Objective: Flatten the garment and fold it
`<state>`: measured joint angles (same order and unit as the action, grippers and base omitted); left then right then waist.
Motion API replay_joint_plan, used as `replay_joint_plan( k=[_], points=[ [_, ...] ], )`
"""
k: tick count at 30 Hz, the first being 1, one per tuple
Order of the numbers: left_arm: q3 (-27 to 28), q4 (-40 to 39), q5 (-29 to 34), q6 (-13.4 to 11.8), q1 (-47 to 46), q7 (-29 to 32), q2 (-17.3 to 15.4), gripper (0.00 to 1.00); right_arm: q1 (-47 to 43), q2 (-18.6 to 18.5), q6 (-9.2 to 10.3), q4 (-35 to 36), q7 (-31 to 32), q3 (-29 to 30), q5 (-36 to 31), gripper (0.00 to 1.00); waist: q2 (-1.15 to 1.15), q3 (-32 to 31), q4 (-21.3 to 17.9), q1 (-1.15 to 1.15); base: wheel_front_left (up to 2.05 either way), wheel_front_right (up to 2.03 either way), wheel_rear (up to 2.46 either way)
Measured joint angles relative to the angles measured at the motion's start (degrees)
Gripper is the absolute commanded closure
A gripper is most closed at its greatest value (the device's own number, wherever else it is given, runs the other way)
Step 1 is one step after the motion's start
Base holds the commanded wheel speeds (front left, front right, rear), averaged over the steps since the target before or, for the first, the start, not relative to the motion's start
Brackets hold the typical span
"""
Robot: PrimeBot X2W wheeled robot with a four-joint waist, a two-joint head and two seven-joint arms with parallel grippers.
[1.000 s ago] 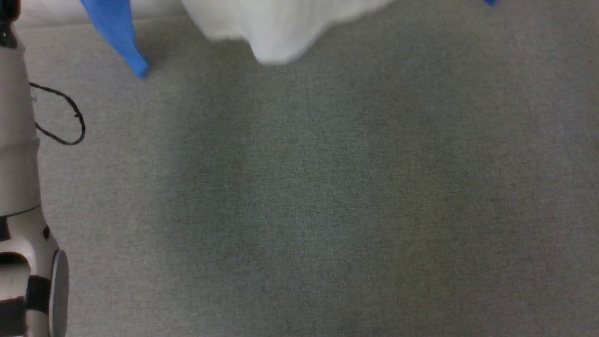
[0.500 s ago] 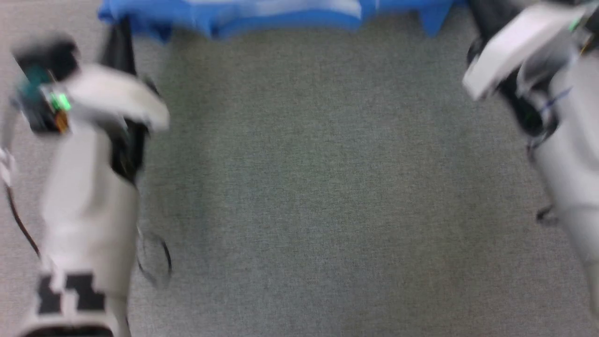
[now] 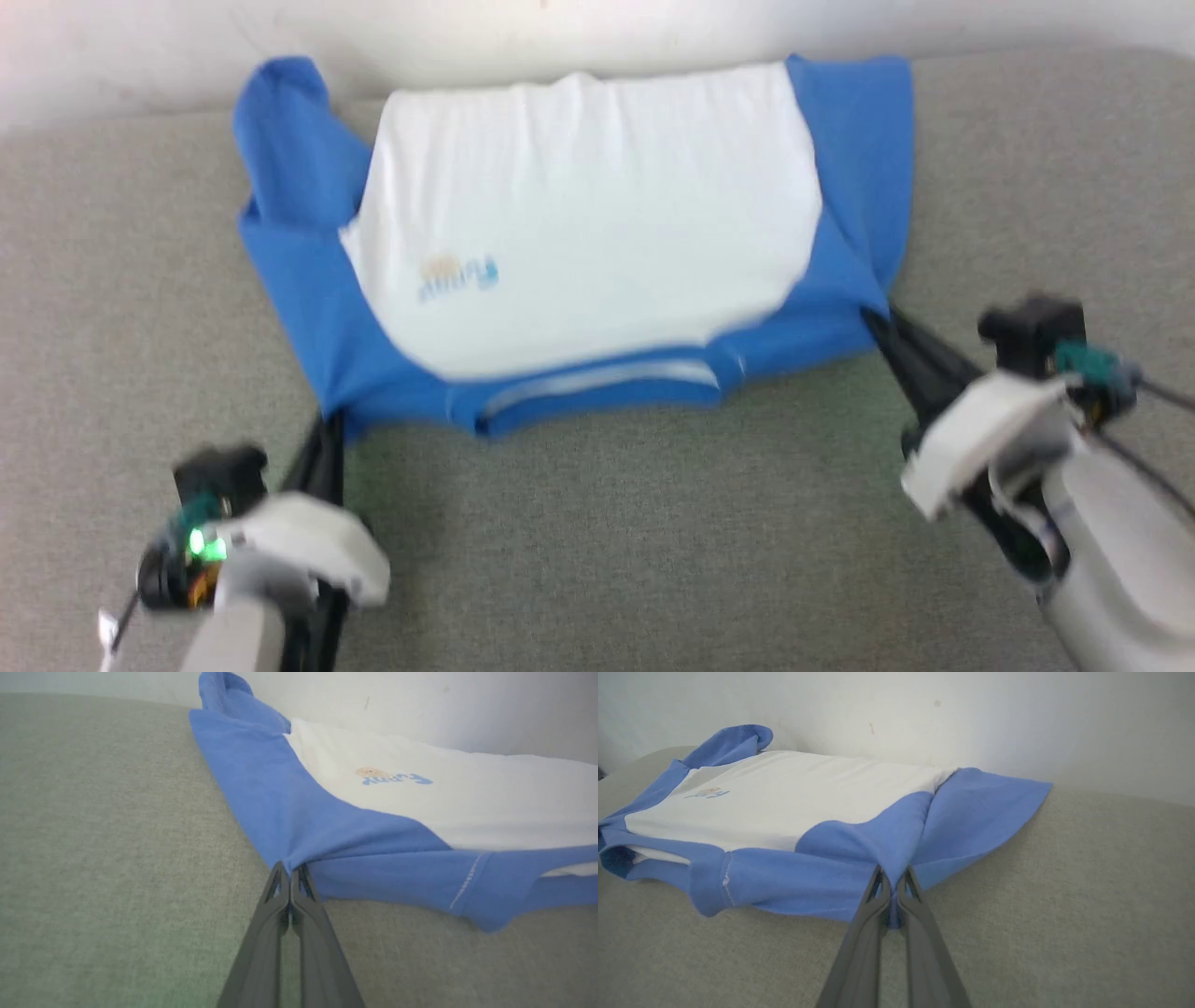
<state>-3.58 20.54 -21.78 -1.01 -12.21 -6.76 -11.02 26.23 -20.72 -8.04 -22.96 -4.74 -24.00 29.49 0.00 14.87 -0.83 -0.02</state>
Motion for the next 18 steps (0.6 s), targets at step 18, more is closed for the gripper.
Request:
replay_joint_plan(
  k=[18],
  points=[
    [-2.2, -33.5, -3.1, -9.8, 36.2, 31.6, -2.5, 1.0, -42.3, 9.6, -0.03, 29.2, 22.2, 20.1, -10.3, 1.0, 0.0, -10.3, -0.9, 0.0, 0.0, 0.0, 0.0]
  ],
)
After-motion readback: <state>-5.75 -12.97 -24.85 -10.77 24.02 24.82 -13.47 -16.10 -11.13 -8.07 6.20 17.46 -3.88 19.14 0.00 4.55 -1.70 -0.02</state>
